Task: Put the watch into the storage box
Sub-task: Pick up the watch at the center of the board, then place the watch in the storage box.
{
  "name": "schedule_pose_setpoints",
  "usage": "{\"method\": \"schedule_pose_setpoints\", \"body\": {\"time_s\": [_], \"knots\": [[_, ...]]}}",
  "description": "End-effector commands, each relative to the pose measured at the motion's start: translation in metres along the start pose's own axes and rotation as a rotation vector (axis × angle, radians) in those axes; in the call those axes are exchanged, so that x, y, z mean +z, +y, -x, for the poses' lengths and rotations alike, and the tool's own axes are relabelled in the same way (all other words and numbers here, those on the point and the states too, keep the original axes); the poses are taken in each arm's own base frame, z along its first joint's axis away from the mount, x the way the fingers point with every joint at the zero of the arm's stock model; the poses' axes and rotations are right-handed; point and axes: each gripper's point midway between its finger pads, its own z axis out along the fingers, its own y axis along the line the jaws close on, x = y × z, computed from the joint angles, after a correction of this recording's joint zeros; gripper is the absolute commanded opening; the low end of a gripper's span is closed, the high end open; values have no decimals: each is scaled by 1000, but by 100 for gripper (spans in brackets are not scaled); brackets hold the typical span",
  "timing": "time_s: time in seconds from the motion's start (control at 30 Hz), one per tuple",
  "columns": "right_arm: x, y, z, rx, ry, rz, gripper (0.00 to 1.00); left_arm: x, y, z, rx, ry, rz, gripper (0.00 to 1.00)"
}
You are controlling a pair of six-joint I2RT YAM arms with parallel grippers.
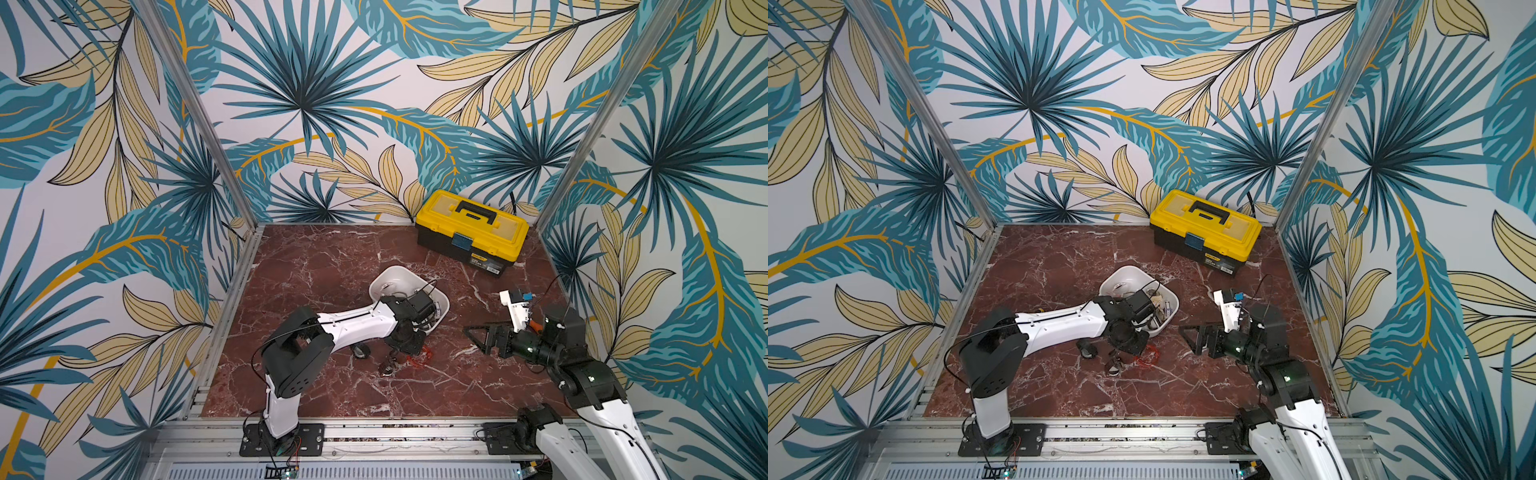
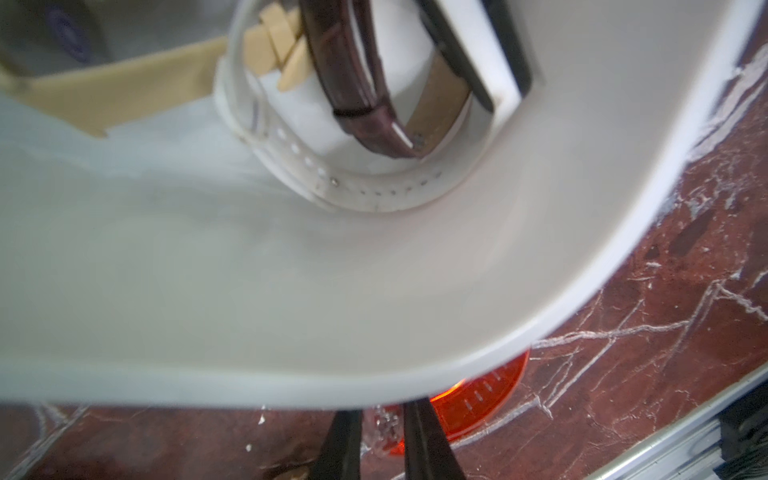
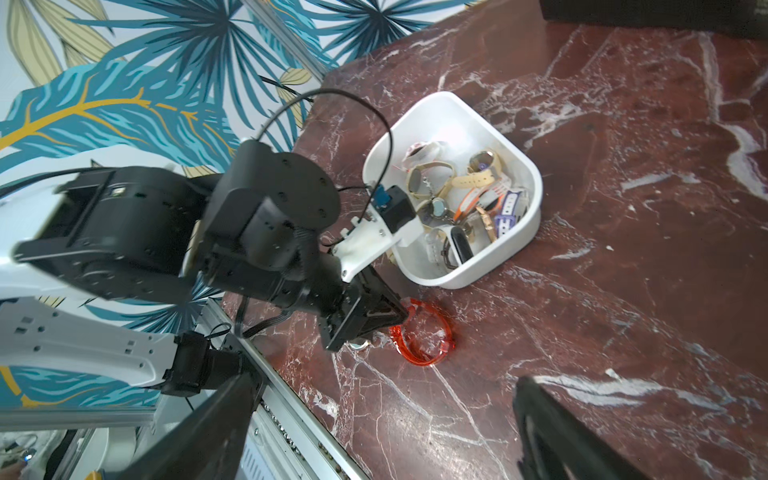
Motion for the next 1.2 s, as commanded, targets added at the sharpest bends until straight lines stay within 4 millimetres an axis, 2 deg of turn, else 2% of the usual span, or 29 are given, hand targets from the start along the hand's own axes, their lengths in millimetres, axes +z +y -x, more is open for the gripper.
{"method": "schedule_pose_setpoints", "body": {"time_s": [0.0,0.27,0.47,0.57,0.7,0.93,1.07,1.17], "knots": [[1,0,-2,-37,-17,7,100,8,-3,2,2,13,1,13],[6,-3,-5,-30,9,-6,100,6,-5,0,5,23,-7,8],[7,0,-6,-32,14,10,100,-10,-4,-5,6,26,-2,7],[4,5,-5,-45,3,31,100,-25,-6,-6,12,16,-7,7],[1,11,-4,-63,-16,49,100,-56,-13,-1,16,-23,-33,5],[2,12,-4,-67,-14,59,100,-114,-20,22,67,-85,-29,4],[2,15,-3,-72,-10,69,100,-144,-10,43,75,-123,-22,4],[1,18,0,-84,-5,72,100,-162,17,66,73,-153,35,3]]}}
